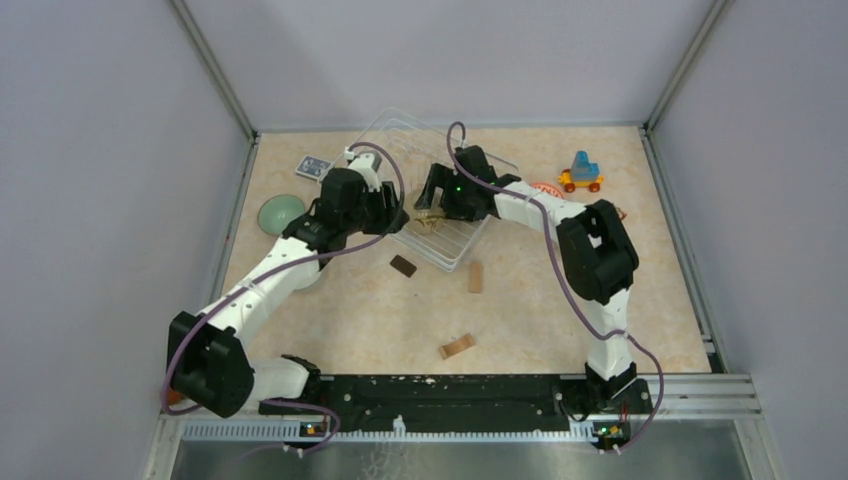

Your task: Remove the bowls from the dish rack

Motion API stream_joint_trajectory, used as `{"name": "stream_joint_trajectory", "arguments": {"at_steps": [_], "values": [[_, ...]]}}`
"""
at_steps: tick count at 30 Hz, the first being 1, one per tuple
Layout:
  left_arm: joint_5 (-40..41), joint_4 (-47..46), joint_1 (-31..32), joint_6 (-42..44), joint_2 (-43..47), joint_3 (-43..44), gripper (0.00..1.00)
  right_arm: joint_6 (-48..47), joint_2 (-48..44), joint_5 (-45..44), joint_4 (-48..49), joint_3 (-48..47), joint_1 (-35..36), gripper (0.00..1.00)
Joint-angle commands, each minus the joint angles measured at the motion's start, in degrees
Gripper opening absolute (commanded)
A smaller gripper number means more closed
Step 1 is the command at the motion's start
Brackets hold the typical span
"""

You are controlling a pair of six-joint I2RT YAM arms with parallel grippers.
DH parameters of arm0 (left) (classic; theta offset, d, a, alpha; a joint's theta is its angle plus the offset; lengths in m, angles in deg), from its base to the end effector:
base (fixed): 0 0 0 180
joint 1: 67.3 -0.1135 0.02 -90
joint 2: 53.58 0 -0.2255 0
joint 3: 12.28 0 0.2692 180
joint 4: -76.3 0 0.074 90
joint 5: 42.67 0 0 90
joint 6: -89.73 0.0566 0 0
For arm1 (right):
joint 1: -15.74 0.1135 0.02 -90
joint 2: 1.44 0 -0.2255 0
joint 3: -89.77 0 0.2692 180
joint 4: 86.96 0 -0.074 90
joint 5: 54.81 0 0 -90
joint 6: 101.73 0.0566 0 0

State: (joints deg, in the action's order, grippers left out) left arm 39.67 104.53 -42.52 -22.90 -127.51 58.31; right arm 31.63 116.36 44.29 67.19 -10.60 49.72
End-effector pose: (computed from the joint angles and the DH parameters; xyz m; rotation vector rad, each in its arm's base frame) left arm 0.3030 -0.1482 0.2464 0.1225 2.1784 -0.6238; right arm 0.3902 0.2738 0.1433 0.1176 2.4736 0.8217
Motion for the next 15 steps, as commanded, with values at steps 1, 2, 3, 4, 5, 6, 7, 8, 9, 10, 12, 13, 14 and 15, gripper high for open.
{"name": "stream_joint_trajectory", "arguments": {"at_steps": [1,2,3,4,5,6,7,8,9,10,12,13,14,15], "values": [[0.2,-2.54,-0.12,0.13,2.34,-0.51,0.58,0.14,4.78,-0.75,-2.92,1.17,-0.52,0.92],[0.21,-2.55,-0.08,0.2,2.45,-0.58,0.58,0.35,4.69,-0.08,-1.9,1.85,-0.66,0.92],[0.26,-2.57,-0.08,0.22,2.53,-0.63,0.58,0.84,4.49,0.8,-0.46,2.75,-0.85,0.92],[0.3,-2.54,-0.1,0.3,2.66,-0.67,0.58,1.49,4.09,1.63,1.53,4.15,-1.13,0.92],[0.31,-2.51,-0.12,0.31,2.77,-0.75,0.59,2.42,3.47,2.55,3.58,5.72,-1.54,0.92],[0.33,-2.49,-0.08,0.31,2.89,-0.8,0.59,3.48,2.76,3.63,6.48,7.52,-1.87,0.92],[0.3,-2.53,-0.1,0.31,2.99,-0.84,0.59,4.49,1.99,4.84,9.7,9.61,-2.22,0.92],[0.31,-2.55,-0.15,0.33,3.03,-0.92,0.59,5.53,1.05,6.04,12.97,11.37,-2.51,0.92],[0.28,-2.56,-0.09,0.39,3.16,-0.98,0.59,6.36,0.22,7.03,15.76,13.01,-2.73,0.92],[0.36,-2.54,-0.08,0.4,3.2,-1.06,0.59,6.81,-0.44,7.66,17.57,14.02,-2.89,0.92],[0.38,-2.55,-0.06,0.44,3.33,-1.18,0.59,6.75,-1.37,8.49,19.51,14.85,-3.01,0.92],[0.4,-2.61,-0.09,0.48,3.35,-1.2,0.59,6.48,-1.65,8.55,19.48,14.69,-3.05,0.92],[0.38,-2.63,-0.14,0.53,3.31,-1.24,0.59,6.22,-1.88,8.61,19.18,14.38,-3.04,0.92],[0.37,-2.62,-0.14,0.52,3.35,-1.28,0.59,5.78,-2.06,8.64,18.71,14.09,-3.04,0.92]]}}
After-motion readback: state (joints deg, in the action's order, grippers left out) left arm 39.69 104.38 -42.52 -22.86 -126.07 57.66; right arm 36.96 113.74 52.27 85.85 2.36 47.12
